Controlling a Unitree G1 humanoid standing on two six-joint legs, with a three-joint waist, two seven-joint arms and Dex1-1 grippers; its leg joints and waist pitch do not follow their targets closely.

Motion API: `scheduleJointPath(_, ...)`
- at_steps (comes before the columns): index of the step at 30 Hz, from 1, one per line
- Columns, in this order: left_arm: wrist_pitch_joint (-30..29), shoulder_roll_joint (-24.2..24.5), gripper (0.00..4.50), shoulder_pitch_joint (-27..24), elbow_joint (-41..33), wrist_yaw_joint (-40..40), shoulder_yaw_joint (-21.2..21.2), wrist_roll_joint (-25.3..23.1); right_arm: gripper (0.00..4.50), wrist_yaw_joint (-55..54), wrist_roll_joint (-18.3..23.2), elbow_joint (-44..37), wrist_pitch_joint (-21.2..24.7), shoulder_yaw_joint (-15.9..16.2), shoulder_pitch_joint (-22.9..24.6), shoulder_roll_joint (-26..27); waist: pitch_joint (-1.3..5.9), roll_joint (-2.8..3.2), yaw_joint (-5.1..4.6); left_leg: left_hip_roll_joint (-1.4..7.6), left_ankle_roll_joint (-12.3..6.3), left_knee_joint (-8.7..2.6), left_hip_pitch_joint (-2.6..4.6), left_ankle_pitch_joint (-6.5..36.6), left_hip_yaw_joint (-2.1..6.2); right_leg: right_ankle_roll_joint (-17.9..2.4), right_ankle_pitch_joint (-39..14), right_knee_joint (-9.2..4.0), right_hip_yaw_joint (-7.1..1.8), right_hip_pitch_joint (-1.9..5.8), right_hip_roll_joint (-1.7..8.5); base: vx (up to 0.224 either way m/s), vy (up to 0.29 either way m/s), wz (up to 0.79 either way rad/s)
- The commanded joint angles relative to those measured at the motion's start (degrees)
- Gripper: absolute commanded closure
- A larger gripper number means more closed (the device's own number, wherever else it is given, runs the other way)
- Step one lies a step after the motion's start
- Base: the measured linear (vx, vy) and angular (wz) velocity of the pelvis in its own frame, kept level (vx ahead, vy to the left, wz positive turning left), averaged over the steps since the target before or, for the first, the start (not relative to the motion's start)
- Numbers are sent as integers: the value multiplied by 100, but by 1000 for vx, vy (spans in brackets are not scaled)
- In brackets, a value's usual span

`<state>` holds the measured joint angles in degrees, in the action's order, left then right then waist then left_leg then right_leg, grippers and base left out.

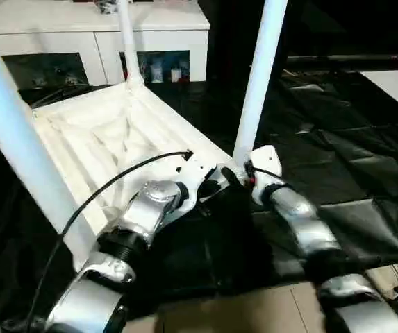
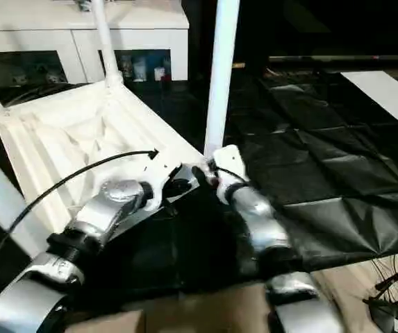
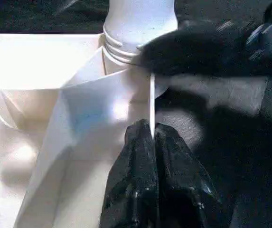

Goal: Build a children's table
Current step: Rotate leg to tighten

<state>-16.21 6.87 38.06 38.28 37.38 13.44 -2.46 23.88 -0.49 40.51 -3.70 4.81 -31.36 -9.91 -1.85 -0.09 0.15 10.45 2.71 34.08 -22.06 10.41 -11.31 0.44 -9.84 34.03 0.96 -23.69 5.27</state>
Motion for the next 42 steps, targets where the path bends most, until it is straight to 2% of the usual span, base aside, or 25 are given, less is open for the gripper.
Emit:
scheduleJointPath(1, 72, 273, 450, -216, -49, 329, 46, -31, 76, 631, 126, -241, -148, -8, 72, -244, 300, -34, 35, 196, -324, -455, 59, 1748, 105, -1126, -1300, -437, -86, 233, 192, 0, 0, 0)
scheduleJointPath(3, 101, 413, 450, -329, -254, 635, 78, 49, 76, 1055, 263, -329, -232, 6, 136, -473, 308, -42, 51, 210, -458, -433, 41, 1546, 96, -1255, -991, -402, -85, 263, 201, 0, 0, 0)
scheduleJointPath(4, 137, 470, 450, -380, -345, 782, 95, 88, 76, 1200, 305, -355, -287, 16, 160, -563, 308, -35, 51, 209, -474, -428, 56, 1503, 87, -1290, -947, -401, -85, 250, 193, 0, 0, 0)
scheduleJointPath(6, 221, 754, 450, -659, -882, 1538, 196, 347, 76, 1829, 558, -503, -227, -13, 267, -816, 314, -39, 51, 225, -539, -424, 33, 1427, 91, -1406, -837, -367, -82, 285, 212, 0, 0, 0)
scheduleJointPath(7, 221, 754, 450, -659, -882, 1538, 196, 347, 76, 1829, 558, -503, -227, -13, 267, -816, 316, -29, 58, 233, -559, -425, 54, 1410, 86, -1434, -805, -371, -82, 272, 207, 0, 0, 0)
scheduleJointPath(8, 298, 919, 450, -817, -1198, 1953, 281, 492, 76, 2261, 733, -639, -138, -14, 363, -912, 310, -26, 45, 234, -583, -422, 59, 1418, 77, -1492, -749, -363, -82, 250, 188, 0, 0, 0)
scheduleJointPath(12, 175, 1138, 450, -1043, -1710, 2449, 381, 725, 76, 2995, 913, -933, -18, 154, 594, -1076, 301, -14, 60, 261, -538, -447, 78, 1477, 82, -1526, -763, -349, -83, 252, 186, 0, 0, 0)
scheduleJointPath(16, 82, 1185, 450, -1110, -1896, 2574, 408, 758, 76, 3464, 966, -1152, 65, 407, 781, -1156, 287, -7, 83, 264, -476, -457, 100, 1568, 76, -1503, -924, -369, -89, 232, 191, 0, 0, 0)
scheduleJointPath(17, 54, 1186, 450, -1121, -1939, 2589, 412, 767, 76, 3554, 984, -1201, 84, 453, 817, -1153, 284, -21, 102, 267, -444, -460, 104, 1610, 73, -1463, -1013, -378, -96, 228, 195, 0, 0, 0)
scheduleJointPath(20, -9, 1181, 450, -1143, -2050, 2647, 433, 805, 76, 3608, 945, -1215, 71, 486, 834, -1102, 285, -13, 175, 266, -385, -461, 125, 1552, 66, -1403, -1068, -381, -107, 210, 196, 0, 0, 0)
scheduleJointPath(24, -76, 1169, 450, -1157, -2141, 2686, 446, 802, 76, 3507, 879, -1128, 36, 465, 769, -1044, 291, -7, 195, 252, -336, -462, 113, 1450, 71, -1385, -879, -355, -103, 227, 184, 0, 0, 0)
scheduleJointPath(28, -97, 1187, 450, -1146, -2145, 2699, 469, 779, 76, 3509, 899, -1118, 88, 476, 747, -1058, 303, -2, 199, 241, -404, -441, 105, 1302, 67, -1423, -665, -335, -101, 245, 186, 0, 0, 0)
scheduleJointPath(35, -129, 1225, 450, -1146, -2150, 2699, 462, 765, 142, 3634, 986, -1181, 190, 430, 796, -1106, 305, -3, 201, 242, -404, -437, 110, 1318, 66, -1427, -735, -340, -98, 246, 185, 0, 0, 0)
scheduleJointPath(42, -144, 1213, 450, -1131, -2127, 2704, 462, 755, 178, 3657, 1010, -1174, 235, 422, 793, -1099, 313, -7, 211, 239, -435, -421, 113, 1234, 62, -1453, -649, -327, -96, 254, 187, 0, 0, 0)
